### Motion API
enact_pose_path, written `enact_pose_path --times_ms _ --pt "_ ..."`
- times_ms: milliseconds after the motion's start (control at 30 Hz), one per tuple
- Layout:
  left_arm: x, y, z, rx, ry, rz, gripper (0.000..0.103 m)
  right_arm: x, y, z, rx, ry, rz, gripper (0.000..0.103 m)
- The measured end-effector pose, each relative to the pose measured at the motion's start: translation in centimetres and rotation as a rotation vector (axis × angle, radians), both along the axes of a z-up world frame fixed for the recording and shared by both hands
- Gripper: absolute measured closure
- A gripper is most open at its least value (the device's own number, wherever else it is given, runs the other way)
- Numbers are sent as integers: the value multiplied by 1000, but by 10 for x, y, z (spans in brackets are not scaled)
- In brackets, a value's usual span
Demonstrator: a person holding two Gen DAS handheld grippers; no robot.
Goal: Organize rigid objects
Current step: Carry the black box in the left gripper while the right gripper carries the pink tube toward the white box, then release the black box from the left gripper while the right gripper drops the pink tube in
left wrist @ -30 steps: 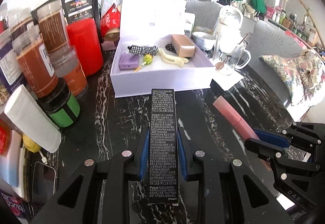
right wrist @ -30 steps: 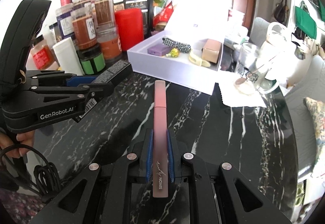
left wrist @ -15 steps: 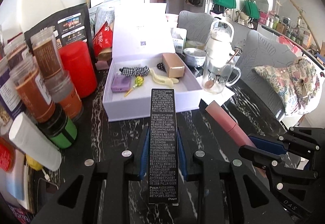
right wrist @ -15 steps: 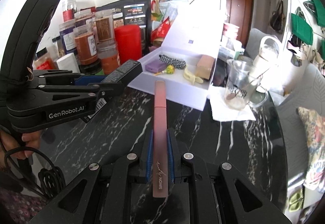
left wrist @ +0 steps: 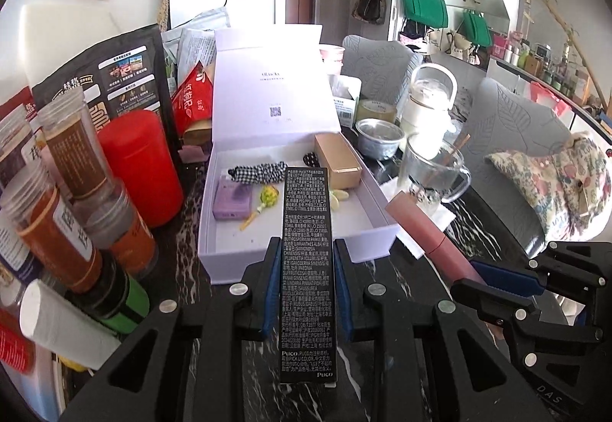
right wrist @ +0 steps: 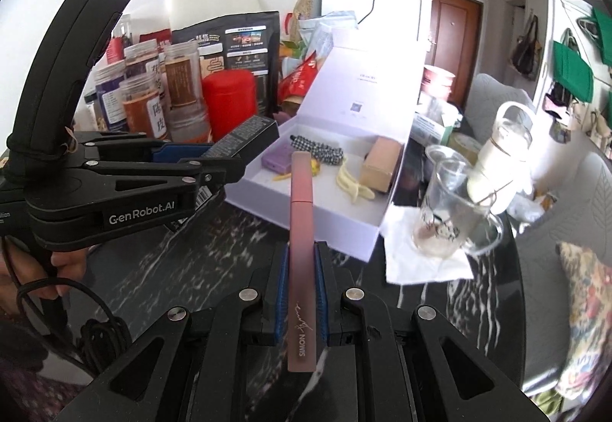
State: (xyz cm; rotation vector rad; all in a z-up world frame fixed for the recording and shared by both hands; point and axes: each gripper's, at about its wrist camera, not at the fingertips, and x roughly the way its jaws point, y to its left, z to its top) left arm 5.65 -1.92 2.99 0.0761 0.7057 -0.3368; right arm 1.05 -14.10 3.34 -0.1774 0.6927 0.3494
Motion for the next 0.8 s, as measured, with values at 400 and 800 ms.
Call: enact_pose_path --times_ms 400,800 --pt "38 2 16 -25 -43 6 78 43 5 16 -1 -39 9 90" --pt "84 -7 24 -28 -73 -10 78 95 0 19 -6 -45 -22 90"
